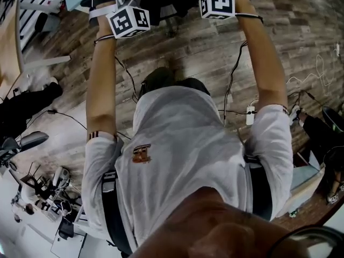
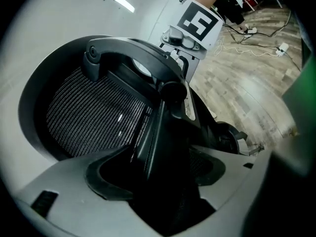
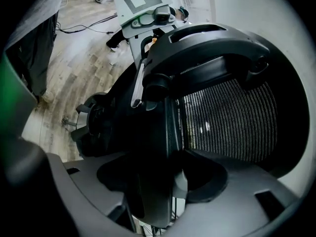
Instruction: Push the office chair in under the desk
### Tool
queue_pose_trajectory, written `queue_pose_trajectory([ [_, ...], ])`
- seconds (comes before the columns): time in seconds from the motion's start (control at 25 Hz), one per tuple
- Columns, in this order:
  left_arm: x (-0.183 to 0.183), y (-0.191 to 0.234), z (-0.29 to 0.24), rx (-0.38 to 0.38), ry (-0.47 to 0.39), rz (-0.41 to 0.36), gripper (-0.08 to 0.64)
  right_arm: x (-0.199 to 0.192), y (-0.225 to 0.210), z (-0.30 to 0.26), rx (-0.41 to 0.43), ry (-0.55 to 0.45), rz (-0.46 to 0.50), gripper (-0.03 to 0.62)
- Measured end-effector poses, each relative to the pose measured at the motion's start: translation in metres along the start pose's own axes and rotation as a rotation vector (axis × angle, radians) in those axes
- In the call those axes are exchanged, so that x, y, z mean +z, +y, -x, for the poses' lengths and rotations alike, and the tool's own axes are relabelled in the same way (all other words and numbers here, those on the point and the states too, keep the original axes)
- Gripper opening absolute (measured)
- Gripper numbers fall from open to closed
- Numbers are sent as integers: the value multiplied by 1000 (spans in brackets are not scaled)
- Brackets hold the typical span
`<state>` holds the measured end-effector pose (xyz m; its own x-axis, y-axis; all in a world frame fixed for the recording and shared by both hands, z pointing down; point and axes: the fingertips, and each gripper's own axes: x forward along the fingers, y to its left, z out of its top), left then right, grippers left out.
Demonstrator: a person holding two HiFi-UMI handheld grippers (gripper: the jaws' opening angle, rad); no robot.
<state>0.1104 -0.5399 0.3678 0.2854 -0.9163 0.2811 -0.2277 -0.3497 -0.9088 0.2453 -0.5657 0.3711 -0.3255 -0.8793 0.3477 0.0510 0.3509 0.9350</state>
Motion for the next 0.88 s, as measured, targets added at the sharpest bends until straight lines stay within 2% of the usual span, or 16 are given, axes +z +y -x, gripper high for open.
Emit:
queue_pose_trajectory([
  [0.36,-7,18,-51,1,3,4,339,-21,-19,-47,7,6,-13,262],
  [0.88,-35,41,-104,1,-29,-3,341,-24,-38,-106,-1,20,-43,262],
])
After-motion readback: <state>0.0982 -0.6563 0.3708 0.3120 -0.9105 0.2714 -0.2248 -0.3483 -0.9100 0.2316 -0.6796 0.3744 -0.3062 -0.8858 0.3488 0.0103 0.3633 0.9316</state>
